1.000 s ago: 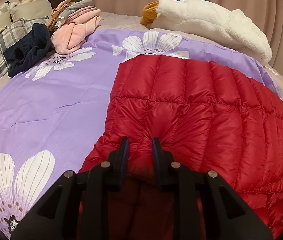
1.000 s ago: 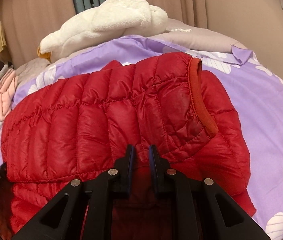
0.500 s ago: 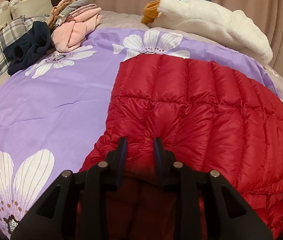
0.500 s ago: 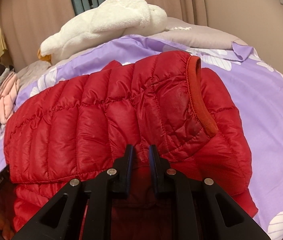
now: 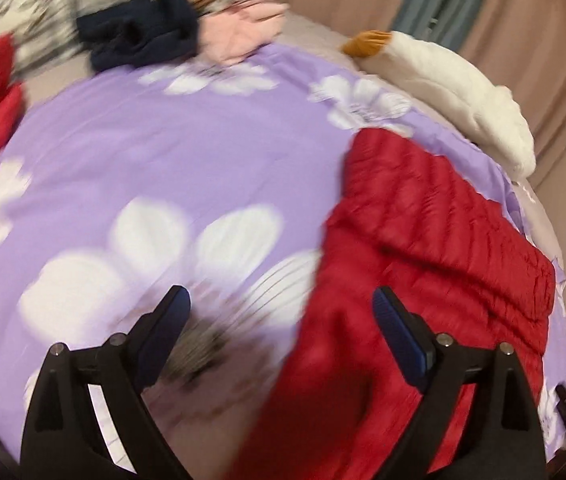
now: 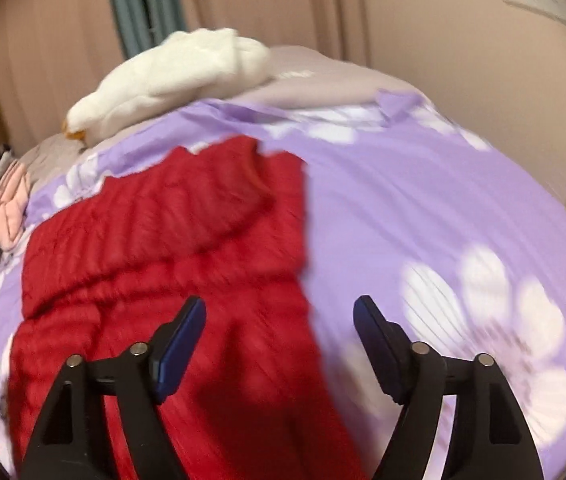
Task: Fold large clothes
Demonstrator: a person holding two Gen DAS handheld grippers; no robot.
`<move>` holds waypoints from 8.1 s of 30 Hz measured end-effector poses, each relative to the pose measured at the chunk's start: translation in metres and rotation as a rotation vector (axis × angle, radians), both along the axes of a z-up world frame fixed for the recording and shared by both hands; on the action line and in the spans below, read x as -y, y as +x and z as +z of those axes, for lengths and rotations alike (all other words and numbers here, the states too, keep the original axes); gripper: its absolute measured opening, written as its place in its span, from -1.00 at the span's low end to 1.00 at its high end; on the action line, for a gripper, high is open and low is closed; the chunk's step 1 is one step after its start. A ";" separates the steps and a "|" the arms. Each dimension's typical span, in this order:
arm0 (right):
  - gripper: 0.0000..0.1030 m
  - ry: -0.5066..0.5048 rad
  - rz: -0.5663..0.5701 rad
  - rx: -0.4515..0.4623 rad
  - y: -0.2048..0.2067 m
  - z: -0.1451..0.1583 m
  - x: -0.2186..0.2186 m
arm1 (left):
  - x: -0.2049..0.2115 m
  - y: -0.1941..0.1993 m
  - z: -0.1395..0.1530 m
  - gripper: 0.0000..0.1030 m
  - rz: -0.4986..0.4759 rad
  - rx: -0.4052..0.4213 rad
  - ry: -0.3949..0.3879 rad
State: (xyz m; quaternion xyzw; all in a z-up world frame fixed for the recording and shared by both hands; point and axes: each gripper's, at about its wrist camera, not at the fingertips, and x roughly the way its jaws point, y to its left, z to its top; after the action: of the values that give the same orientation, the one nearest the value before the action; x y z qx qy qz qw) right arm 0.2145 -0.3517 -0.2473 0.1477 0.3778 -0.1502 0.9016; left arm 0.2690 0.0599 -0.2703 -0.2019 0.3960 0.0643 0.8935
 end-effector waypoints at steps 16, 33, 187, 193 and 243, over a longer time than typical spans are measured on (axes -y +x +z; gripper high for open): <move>0.50 0.337 -0.080 0.000 -0.113 -0.050 -0.021 | 0.025 -0.138 -0.043 0.80 -0.196 -0.023 -0.386; 0.54 0.852 0.067 0.026 -0.104 -0.074 -0.061 | 0.063 -0.156 -0.046 0.80 -0.296 -0.065 -0.786; -0.63 0.069 0.098 0.504 -0.183 0.088 -0.068 | 0.076 -0.213 0.118 -0.66 -0.256 0.591 0.132; -0.63 0.053 0.104 0.526 -0.188 0.094 -0.069 | 0.074 -0.223 0.126 -0.64 -0.254 0.622 0.130; -0.63 0.034 0.137 0.489 -0.126 0.094 -0.068 | 0.076 -0.133 0.118 -0.57 -0.233 0.529 0.126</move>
State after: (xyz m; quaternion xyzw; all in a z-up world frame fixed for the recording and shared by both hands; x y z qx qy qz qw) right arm 0.0881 -0.2833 -0.1533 0.1690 0.1603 -0.0423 0.9716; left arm 0.1360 -0.0166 -0.1519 -0.1091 0.1650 -0.0695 0.9778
